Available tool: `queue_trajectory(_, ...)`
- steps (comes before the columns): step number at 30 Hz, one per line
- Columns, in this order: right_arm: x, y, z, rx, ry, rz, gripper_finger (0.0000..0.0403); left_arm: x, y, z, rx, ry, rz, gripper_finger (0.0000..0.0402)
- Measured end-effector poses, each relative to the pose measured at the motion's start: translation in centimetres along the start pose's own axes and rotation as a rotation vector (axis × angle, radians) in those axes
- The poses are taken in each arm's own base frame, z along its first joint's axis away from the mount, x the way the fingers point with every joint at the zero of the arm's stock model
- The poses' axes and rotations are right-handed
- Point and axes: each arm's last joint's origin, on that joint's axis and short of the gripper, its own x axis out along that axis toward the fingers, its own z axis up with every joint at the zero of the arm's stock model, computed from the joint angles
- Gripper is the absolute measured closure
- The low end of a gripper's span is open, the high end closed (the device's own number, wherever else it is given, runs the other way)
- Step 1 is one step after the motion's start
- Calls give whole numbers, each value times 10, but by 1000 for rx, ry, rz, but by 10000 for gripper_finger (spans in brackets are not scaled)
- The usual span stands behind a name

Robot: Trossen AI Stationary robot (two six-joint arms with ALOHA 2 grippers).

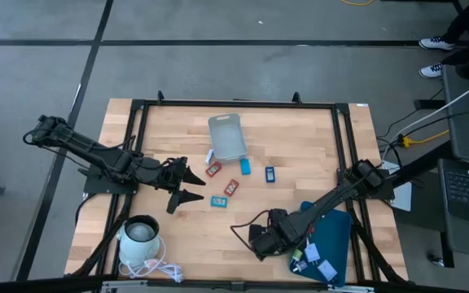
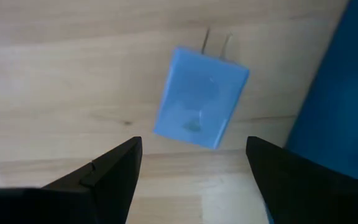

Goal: Pick & Place Office items
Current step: Put the blue charger adapter into the blue bin

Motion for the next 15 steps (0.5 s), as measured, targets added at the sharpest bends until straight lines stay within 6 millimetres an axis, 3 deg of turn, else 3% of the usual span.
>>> queue_trajectory(9, 8, 14, 17, 30, 8, -30, 108, 0, 0, 0, 25, 16, -32, 162)
queue_trajectory(15, 26, 18, 11, 40, 103, -97, 108, 0, -1, -1, 55, 28, -58, 162)
